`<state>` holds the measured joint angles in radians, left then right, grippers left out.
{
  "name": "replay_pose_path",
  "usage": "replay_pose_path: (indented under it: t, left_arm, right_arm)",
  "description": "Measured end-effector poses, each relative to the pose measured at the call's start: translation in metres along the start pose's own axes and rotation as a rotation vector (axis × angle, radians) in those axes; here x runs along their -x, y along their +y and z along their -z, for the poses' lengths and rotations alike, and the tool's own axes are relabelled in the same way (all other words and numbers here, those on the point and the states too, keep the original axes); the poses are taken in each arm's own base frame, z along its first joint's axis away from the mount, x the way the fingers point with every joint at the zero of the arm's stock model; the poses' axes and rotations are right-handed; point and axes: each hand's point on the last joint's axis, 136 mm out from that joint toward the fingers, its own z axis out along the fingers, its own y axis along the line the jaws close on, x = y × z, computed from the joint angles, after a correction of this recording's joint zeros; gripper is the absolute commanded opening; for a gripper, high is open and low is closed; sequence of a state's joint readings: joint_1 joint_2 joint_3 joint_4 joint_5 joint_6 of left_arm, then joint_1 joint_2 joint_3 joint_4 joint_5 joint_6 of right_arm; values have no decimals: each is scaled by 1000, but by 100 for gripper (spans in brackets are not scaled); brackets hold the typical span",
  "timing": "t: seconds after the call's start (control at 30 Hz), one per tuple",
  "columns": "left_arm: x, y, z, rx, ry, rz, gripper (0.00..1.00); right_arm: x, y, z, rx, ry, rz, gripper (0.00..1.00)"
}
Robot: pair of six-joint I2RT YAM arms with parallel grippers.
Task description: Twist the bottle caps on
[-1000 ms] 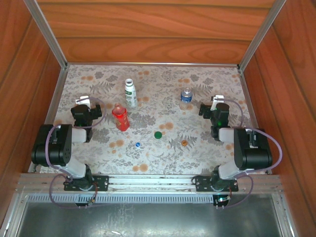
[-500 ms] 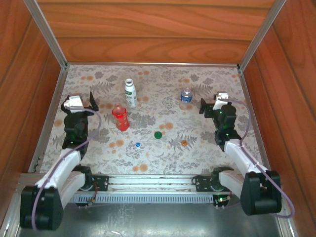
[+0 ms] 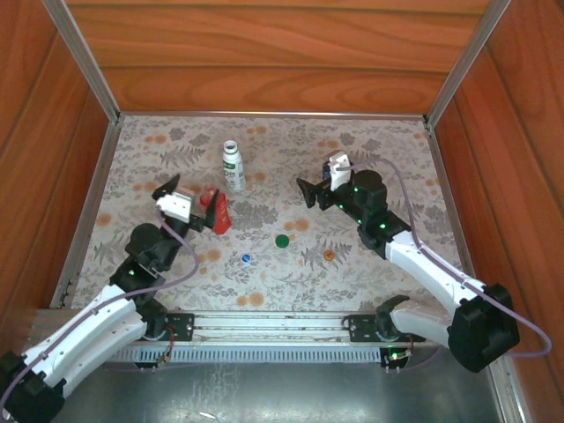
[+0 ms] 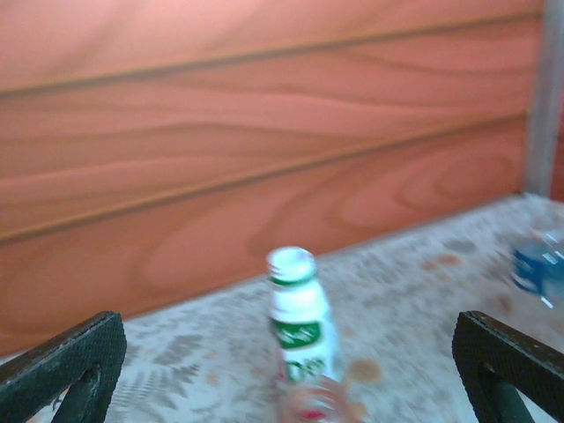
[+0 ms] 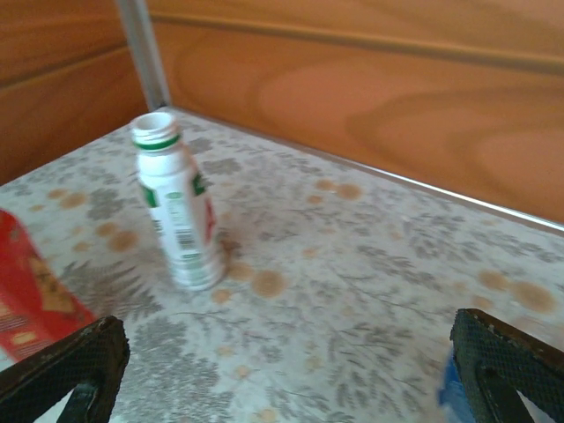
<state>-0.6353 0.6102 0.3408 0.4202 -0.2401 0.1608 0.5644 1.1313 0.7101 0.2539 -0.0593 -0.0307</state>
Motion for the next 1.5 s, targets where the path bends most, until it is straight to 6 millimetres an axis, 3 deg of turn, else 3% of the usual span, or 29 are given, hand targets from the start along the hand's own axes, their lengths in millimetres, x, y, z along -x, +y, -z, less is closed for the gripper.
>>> replay_pose_path:
  t: [0.13,0.3,0.47,0.7,1.03,1.2,1.5]
  left_arm:
    - [-25,-15,-9,-62,87,-21,100]
    - [-44,-14,-12,-85,125,6,100]
    - [-71,7,-14,-44,165,82,100]
    - [-104,-5,-22,-117,233,136,100]
    - [-121,-2,-28,-152,236,195,100]
    - [-130,-8,-31,-192,248,201,99]
    - [-145,-17,-35,-240,279,206,84]
  right_arm:
    - [0,29,-8,101,15,21,100]
    - [7,61,-10,206,9,67,100]
    - [6,67,-10,229,13,80,100]
    - [3,83,-9,298,18,111,100]
    - [9,127,0,539,2,146,100]
    - [6,133,3,583,11,141,100]
    - [-2,134,2,591,41,132,100]
